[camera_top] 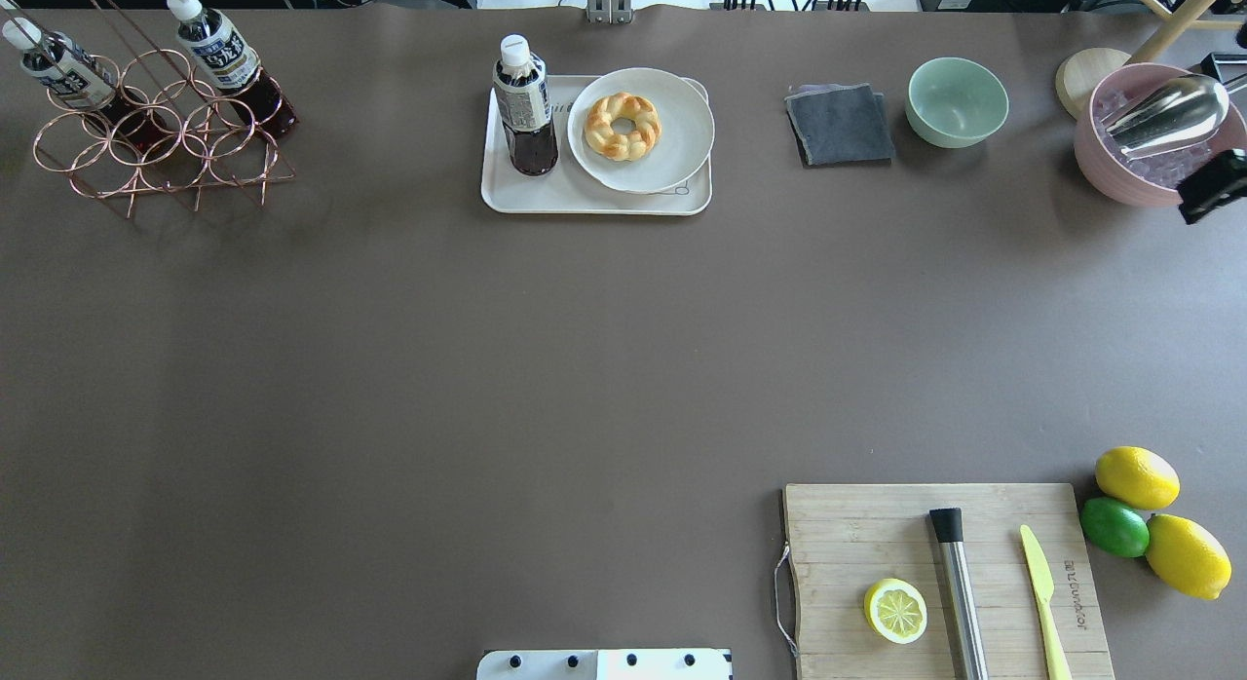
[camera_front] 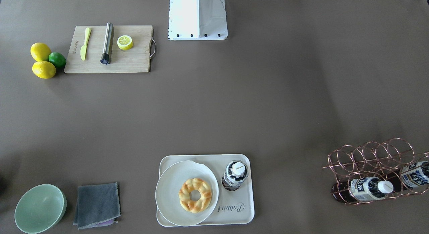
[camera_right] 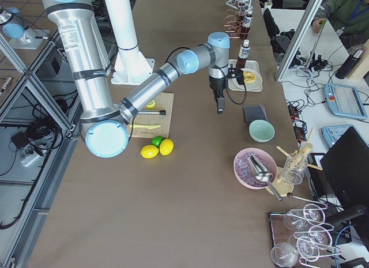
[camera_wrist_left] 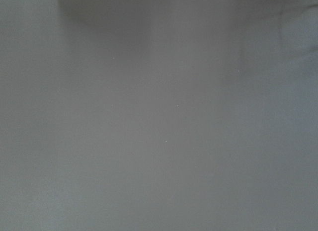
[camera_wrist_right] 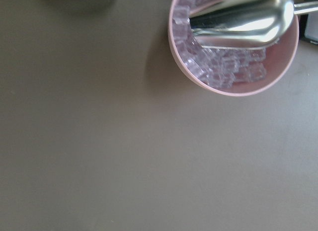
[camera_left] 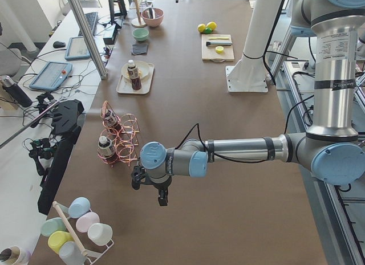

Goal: Place tea on tray

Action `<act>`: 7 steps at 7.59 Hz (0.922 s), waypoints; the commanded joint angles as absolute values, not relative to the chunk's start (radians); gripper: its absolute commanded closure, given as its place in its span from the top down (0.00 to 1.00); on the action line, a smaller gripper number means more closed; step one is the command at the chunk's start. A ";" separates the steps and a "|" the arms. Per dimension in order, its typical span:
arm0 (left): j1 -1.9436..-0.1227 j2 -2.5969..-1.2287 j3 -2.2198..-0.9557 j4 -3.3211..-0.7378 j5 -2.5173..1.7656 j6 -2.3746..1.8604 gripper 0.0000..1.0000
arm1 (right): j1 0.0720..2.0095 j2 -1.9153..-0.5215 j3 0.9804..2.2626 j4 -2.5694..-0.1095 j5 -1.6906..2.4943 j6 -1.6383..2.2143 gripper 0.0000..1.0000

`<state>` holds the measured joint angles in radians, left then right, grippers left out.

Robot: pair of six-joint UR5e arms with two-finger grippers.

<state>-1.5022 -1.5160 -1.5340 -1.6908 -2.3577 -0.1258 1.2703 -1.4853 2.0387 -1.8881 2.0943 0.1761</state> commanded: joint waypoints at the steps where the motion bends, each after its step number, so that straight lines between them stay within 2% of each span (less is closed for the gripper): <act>1: -1.502 -1.513 -1.536 -1.690 -2.358 -0.126 0.99 | 1.504 -1.659 1.884 -1.884 2.181 -0.245 1.00; 3: -1.500 -1.513 -1.536 -1.690 -2.358 -0.126 0.99 | 1.572 -1.678 1.800 -1.884 2.177 -0.248 1.00; 7: -1.499 -1.506 -1.522 -1.690 -2.347 -0.130 0.99 | 1.603 -1.690 1.789 -1.884 2.164 -0.242 1.00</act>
